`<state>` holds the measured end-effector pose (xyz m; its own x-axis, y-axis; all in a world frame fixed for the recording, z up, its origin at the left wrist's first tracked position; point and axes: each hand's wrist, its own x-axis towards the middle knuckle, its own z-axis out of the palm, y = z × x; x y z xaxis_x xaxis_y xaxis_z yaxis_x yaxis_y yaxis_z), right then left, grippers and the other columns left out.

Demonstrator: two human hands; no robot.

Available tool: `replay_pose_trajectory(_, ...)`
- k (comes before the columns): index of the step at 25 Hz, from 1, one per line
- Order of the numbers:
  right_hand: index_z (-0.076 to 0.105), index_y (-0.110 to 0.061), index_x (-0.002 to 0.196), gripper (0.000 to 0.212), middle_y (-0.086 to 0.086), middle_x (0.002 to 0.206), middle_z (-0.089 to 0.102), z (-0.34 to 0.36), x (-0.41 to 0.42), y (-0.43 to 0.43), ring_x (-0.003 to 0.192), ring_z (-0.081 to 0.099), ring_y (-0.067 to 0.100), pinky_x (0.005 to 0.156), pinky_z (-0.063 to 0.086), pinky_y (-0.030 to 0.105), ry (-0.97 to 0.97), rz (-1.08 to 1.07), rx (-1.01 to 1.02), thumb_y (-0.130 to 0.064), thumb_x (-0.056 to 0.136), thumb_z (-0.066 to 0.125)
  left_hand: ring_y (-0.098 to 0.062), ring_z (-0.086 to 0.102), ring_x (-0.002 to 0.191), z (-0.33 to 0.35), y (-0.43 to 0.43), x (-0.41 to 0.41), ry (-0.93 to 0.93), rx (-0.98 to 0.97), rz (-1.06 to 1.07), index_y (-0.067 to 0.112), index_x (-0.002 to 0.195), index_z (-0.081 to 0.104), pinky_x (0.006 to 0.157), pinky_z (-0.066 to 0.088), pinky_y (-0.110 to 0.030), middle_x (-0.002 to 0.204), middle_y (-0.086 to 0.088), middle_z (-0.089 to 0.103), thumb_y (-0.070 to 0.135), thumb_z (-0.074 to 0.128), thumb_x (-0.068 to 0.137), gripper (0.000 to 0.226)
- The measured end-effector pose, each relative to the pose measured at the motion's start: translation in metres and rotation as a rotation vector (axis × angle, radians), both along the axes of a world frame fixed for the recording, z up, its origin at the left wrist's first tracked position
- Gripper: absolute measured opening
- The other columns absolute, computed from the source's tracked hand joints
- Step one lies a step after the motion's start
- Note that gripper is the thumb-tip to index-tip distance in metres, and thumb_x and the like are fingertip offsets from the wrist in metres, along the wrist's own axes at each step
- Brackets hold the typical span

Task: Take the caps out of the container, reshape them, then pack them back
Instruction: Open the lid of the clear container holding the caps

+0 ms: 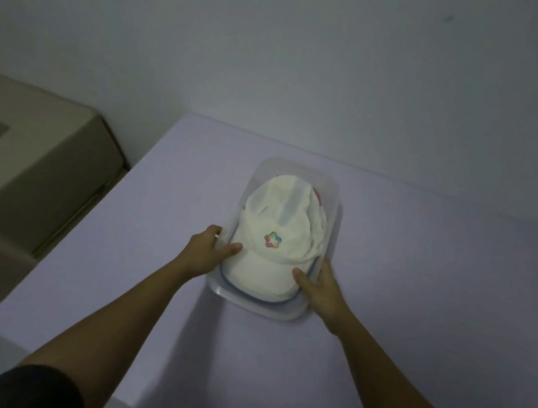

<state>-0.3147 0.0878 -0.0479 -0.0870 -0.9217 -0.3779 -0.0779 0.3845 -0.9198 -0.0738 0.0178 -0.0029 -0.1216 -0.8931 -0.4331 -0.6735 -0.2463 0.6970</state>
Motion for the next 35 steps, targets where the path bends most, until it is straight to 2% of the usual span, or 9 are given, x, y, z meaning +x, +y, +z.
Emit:
replay_pose_trajectory(4, 0.035, -0.028, 0.141, 0.069, -0.005, 0.137, 0.051, 0.012, -0.073, 0.042, 0.123, 0.051, 0.017, 0.103, 0.044, 0.044, -0.003, -0.071, 0.002, -0.032, 0.082, 0.07, -0.023, 0.054, 0.1, -0.003, 0.029, -0.074, 0.065, 0.007, -0.052, 0.008, 0.132, 0.04, 0.089, 0.051, -0.038, 0.126, -0.012, 0.054, 0.047, 0.061, 0.084, 0.065)
replay_pose_trajectory(8, 0.037, -0.034, 0.139, 0.076, -0.006, 0.134, 0.055, 0.018, -0.12, 0.088, 0.12, 0.054, 0.02, 0.094, 0.051, 0.05, 0.022, -0.123, 0.039, -0.046, 0.072, 0.072, -0.028, 0.056, 0.106, -0.009, 0.068, -0.127, 0.104, 0.043, -0.071, 0.007, 0.132, 0.039, 0.092, 0.05, -0.04, 0.126, -0.012, 0.054, 0.046, 0.062, 0.084, 0.066)
replay_pose_trajectory(11, 0.038, -0.032, 0.139, 0.071, -0.004, 0.135, 0.054, 0.016, -0.134, 0.113, 0.12, 0.054, 0.019, 0.097, 0.048, 0.048, -0.004, -0.135, 0.041, -0.037, 0.076, 0.071, -0.03, 0.057, 0.109, -0.015, 0.093, -0.142, 0.119, 0.054, -0.057, 0.007, 0.131, 0.04, 0.093, 0.05, -0.044, 0.126, -0.013, 0.055, 0.046, 0.062, 0.083, 0.066)
replay_pose_trajectory(19, 0.039, -0.027, 0.139, 0.064, -0.001, 0.136, 0.054, 0.001, -0.138, 0.133, 0.122, 0.053, 0.017, 0.105, 0.043, 0.048, -0.049, -0.12, 0.025, -0.022, 0.083, 0.07, -0.032, 0.056, 0.111, -0.022, 0.124, -0.147, 0.112, 0.041, -0.015, 0.006, 0.133, 0.038, 0.093, 0.05, -0.043, 0.128, -0.014, 0.054, 0.044, 0.061, 0.085, 0.065)
replay_pose_trajectory(26, 0.037, -0.03, 0.141, 0.089, -0.006, 0.138, 0.052, -0.008, -0.128, 0.135, 0.126, 0.05, 0.016, 0.108, 0.039, 0.047, -0.054, -0.108, 0.023, -0.053, 0.064, 0.075, -0.033, 0.055, 0.114, -0.026, 0.127, -0.141, 0.047, 0.005, -0.007, 0.007, 0.135, 0.039, 0.093, 0.047, -0.041, 0.13, -0.014, 0.055, 0.045, 0.058, 0.087, 0.065)
replay_pose_trajectory(28, 0.036, -0.03, 0.141, 0.09, -0.006, 0.138, 0.051, -0.008, -0.127, 0.134, 0.125, 0.05, 0.017, 0.108, 0.039, 0.047, -0.048, -0.118, 0.028, -0.054, 0.064, 0.075, -0.032, 0.054, 0.113, -0.027, 0.132, -0.146, -0.074, -0.086, 0.03, 0.003, 0.131, 0.044, 0.092, 0.046, -0.039, 0.128, -0.016, 0.054, 0.045, 0.059, 0.086, 0.064)
replay_pose_trajectory(30, 0.034, -0.03, 0.142, 0.091, -0.006, 0.139, 0.05, -0.009, -0.126, 0.134, 0.126, 0.049, 0.017, 0.109, 0.038, 0.047, -0.03, -0.124, 0.024, -0.055, 0.064, 0.074, -0.033, 0.054, 0.109, -0.025, 0.138, -0.15, -0.197, -0.095, 0.133, -0.001, 0.123, 0.047, 0.09, 0.045, -0.039, 0.122, -0.02, 0.053, 0.045, 0.062, 0.084, 0.063)
replay_pose_trajectory(33, 0.03, -0.03, 0.143, 0.095, -0.005, 0.143, 0.046, -0.012, -0.124, 0.133, 0.129, 0.045, 0.019, 0.11, 0.036, 0.048, 0.031, -0.12, 0.026, -0.06, 0.063, 0.071, -0.033, 0.059, 0.099, -0.028, 0.144, -0.149, -0.233, 0.027, 0.211, -0.006, 0.109, 0.054, 0.078, 0.048, -0.036, 0.109, -0.022, 0.061, 0.054, 0.061, 0.08, 0.067)
replay_pose_trajectory(35, 0.026, -0.027, 0.145, 0.094, -0.002, 0.145, 0.042, -0.009, -0.121, 0.133, 0.131, 0.042, 0.021, 0.111, 0.034, 0.048, 0.062, -0.123, 0.04, -0.059, 0.066, 0.068, -0.034, 0.063, 0.093, -0.028, 0.145, -0.147, -0.223, 0.046, 0.218, -0.007, 0.099, 0.058, 0.066, 0.044, -0.031, 0.102, -0.023, 0.065, 0.058, 0.059, 0.08, 0.068)
